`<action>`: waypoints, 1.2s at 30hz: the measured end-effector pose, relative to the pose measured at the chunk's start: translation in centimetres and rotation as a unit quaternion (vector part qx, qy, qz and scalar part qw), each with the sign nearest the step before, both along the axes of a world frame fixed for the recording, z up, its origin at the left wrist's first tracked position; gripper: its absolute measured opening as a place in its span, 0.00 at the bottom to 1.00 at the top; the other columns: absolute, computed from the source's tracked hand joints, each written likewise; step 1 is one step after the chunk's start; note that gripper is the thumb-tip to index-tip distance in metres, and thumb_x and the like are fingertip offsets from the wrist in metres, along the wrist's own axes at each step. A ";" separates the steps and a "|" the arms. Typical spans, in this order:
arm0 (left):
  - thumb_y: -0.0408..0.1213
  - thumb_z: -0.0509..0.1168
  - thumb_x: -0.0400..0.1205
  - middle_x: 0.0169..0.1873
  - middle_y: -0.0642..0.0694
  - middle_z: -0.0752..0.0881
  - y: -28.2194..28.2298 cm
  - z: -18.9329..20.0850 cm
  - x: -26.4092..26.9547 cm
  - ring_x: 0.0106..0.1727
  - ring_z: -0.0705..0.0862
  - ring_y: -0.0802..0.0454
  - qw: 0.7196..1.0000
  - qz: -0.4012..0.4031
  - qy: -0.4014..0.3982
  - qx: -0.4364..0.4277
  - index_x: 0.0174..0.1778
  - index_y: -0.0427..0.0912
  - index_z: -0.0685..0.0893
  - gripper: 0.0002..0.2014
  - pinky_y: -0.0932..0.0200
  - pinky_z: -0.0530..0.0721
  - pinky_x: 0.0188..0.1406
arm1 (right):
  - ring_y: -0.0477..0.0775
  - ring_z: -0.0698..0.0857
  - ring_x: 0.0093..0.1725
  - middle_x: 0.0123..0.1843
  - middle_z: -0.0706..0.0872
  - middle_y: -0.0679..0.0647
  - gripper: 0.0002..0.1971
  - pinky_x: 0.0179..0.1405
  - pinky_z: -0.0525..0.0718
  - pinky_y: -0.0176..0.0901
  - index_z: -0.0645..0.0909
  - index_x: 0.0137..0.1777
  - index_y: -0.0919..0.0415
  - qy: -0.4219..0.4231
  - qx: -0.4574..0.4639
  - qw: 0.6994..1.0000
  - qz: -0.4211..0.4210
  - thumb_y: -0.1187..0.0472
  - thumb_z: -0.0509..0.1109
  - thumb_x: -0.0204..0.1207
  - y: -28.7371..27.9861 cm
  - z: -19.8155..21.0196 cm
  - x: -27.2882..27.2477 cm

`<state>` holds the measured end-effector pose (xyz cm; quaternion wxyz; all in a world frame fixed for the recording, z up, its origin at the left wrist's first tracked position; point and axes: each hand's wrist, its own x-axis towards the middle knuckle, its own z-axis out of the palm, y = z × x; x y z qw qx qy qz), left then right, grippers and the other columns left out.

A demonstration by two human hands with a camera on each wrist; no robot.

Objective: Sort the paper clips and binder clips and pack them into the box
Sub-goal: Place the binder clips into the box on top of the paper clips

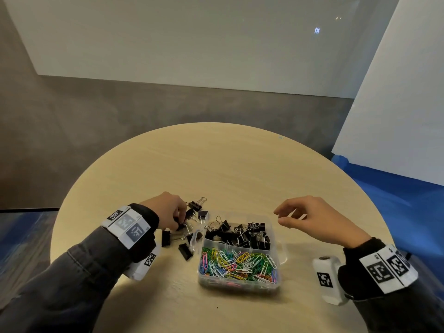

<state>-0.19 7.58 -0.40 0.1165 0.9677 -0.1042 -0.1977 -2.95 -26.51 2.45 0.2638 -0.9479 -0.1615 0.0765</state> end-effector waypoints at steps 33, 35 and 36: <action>0.28 0.61 0.83 0.59 0.58 0.85 -2.3 2.1 -0.6 0.58 0.81 0.62 0.970 -0.103 -0.146 -0.162 0.58 0.55 0.85 0.17 0.65 0.79 0.61 | 0.37 0.87 0.43 0.46 0.89 0.38 0.07 0.47 0.85 0.37 0.85 0.52 0.40 0.016 0.013 1.000 0.011 0.50 0.73 0.75 -0.3 0.4 -0.1; 0.33 0.67 0.81 0.53 0.56 0.85 -1.0 2.3 -0.3 0.51 0.83 0.61 0.983 -0.078 -0.125 -0.113 0.54 0.54 0.85 0.11 0.66 0.80 0.51 | 0.38 0.87 0.44 0.48 0.88 0.39 0.08 0.47 0.84 0.36 0.84 0.53 0.39 0.033 -0.003 0.999 0.012 0.49 0.74 0.74 -0.2 0.0 0.0; 0.38 0.70 0.78 0.51 0.56 0.83 -0.6 2.3 -0.2 0.49 0.83 0.59 0.990 -0.071 -0.094 -0.079 0.54 0.54 0.84 0.10 0.65 0.80 0.48 | 0.38 0.87 0.45 0.51 0.87 0.40 0.12 0.47 0.84 0.35 0.83 0.55 0.38 0.049 -0.018 0.999 0.014 0.47 0.75 0.73 -0.1 -0.3 -0.1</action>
